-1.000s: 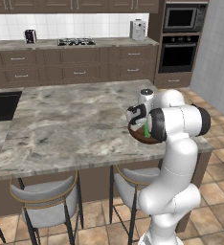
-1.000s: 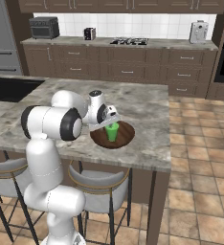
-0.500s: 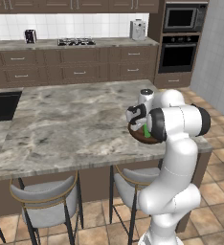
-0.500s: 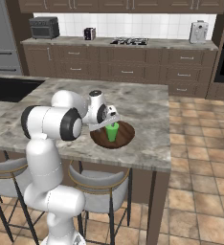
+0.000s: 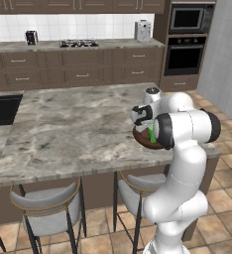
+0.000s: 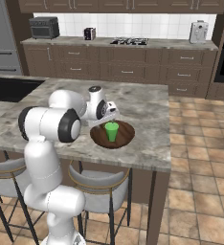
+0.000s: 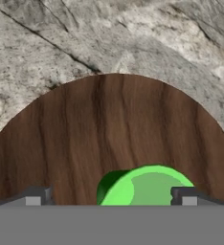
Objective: Place the cup inside the bowl on the dining table and move the bowl to any counter.
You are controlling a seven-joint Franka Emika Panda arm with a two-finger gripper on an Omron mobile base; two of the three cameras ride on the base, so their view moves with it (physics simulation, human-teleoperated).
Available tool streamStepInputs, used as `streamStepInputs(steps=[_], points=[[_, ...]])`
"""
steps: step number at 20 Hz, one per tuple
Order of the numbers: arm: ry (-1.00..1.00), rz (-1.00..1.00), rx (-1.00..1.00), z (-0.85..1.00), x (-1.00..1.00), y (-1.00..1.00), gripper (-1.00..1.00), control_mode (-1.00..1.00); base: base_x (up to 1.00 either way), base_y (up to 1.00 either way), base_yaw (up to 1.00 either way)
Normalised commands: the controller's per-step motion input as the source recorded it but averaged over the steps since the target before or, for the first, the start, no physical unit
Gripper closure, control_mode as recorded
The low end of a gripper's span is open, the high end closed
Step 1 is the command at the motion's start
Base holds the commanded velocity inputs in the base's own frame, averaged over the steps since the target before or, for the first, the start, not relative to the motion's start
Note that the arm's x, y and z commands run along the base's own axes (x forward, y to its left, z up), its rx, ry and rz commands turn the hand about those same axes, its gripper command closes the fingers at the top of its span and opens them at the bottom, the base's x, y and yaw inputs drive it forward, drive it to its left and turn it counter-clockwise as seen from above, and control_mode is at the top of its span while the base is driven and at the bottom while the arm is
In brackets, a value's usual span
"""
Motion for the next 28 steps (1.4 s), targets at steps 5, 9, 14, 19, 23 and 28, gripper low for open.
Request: streamStepInputs(steps=[5, 9, 14, 19, 23, 28], points=[[0.0, -0.01, 0.0, 0.25, -0.04, 0.0, -1.0, -1.0, 0.0, 0.0, 0.0], [0.0, -0.01, 0.0, 0.29, -0.03, 0.0, -1.0, -1.0, 0.0, 0.0, 0.0], [0.0, -0.08, 0.01, 0.19, -0.06, -0.17, -1.0, -1.0, 0.0, 0.0, 0.0], [0.01, -0.17, 0.02, 0.12, -0.05, -0.21, -1.0, -1.0, 0.0, 0.0, 0.0], [0.04, -0.23, 0.04, 0.15, 0.0, -0.19, -1.0, -1.0, 0.0, 0.0, 0.0], [0.04, -0.29, 0.09, 0.13, 0.0, -0.25, -1.0, -1.0, 0.0, 0.0, 0.0]])
